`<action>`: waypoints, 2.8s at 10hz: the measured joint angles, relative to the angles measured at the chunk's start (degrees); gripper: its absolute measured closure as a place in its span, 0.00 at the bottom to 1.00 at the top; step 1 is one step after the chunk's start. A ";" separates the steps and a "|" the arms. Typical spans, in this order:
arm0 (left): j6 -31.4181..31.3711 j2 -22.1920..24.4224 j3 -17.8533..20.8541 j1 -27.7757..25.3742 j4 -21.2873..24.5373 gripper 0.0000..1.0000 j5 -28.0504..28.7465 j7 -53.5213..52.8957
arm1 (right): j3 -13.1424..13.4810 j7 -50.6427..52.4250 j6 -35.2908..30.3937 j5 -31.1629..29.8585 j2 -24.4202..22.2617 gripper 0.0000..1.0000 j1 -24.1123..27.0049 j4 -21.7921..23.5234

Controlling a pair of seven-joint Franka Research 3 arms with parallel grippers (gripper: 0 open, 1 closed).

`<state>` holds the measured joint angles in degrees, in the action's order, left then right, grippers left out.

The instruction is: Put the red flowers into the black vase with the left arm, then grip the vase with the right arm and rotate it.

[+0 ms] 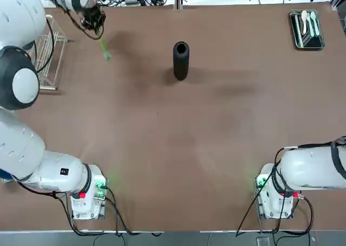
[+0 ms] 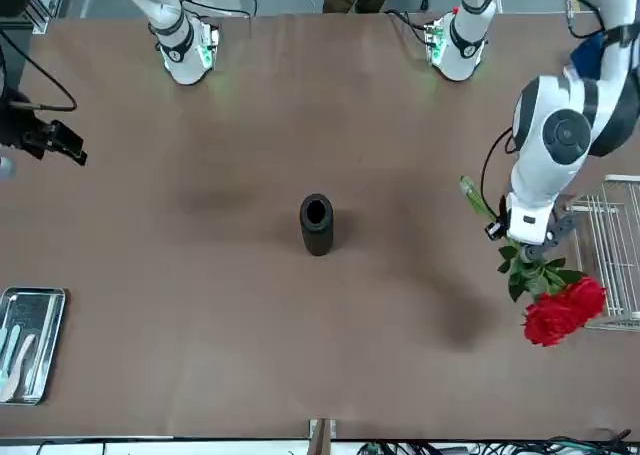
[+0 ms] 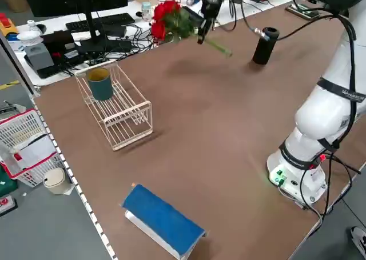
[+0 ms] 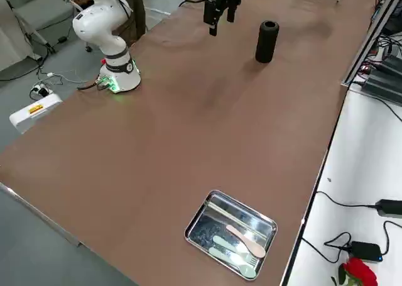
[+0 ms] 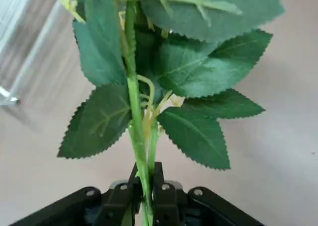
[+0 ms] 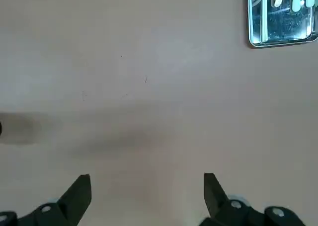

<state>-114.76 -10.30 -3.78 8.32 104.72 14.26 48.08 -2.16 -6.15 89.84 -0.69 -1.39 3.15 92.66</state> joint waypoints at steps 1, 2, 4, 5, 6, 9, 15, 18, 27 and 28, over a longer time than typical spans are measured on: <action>2.78 -0.01 -0.12 1.06 -2.80 0.89 0.21 3.49 | -0.04 0.00 0.00 0.01 0.00 0.00 -0.03 0.00; 5.10 -0.08 -0.24 2.21 -4.80 0.89 1.17 8.39 | -0.06 0.00 0.00 0.02 0.00 0.00 -0.03 0.00; 11.41 -0.27 -0.42 7.02 -8.45 0.89 8.60 23.62 | -0.09 0.00 0.01 0.03 0.00 0.00 -0.04 0.00; 15.21 -0.32 -0.52 10.27 -9.90 0.89 13.20 30.50 | -0.12 0.00 0.02 0.03 0.00 0.00 -0.05 0.01; 19.16 -0.36 -0.62 13.61 -10.65 0.89 17.88 36.21 | -0.14 0.00 0.03 0.04 0.00 0.00 -0.05 0.00; 28.40 -0.92 -0.73 23.60 -12.02 0.89 29.94 49.95 | -0.16 0.00 0.05 0.04 0.00 0.00 -0.06 0.01; 36.68 -10.21 -0.58 39.13 -20.48 0.89 47.23 63.89 | 0.44 -0.05 0.63 0.56 0.07 0.00 0.41 0.39; 37.57 -17.05 -0.53 44.66 -27.03 0.89 53.05 66.55 | 0.63 0.00 0.72 1.82 0.09 0.00 1.98 0.78; 33.09 -22.01 -0.71 50.40 -29.88 0.89 58.12 68.76 | 1.24 0.08 1.85 1.94 0.14 0.00 2.57 1.29; 32.90 -22.38 -0.75 51.86 -30.67 0.89 58.48 68.84 | 1.44 0.34 2.00 1.94 0.14 0.00 2.62 1.39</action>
<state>-81.86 -32.68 -4.53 60.17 74.05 72.74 116.91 -0.72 -5.81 91.83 1.26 -1.25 5.78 94.05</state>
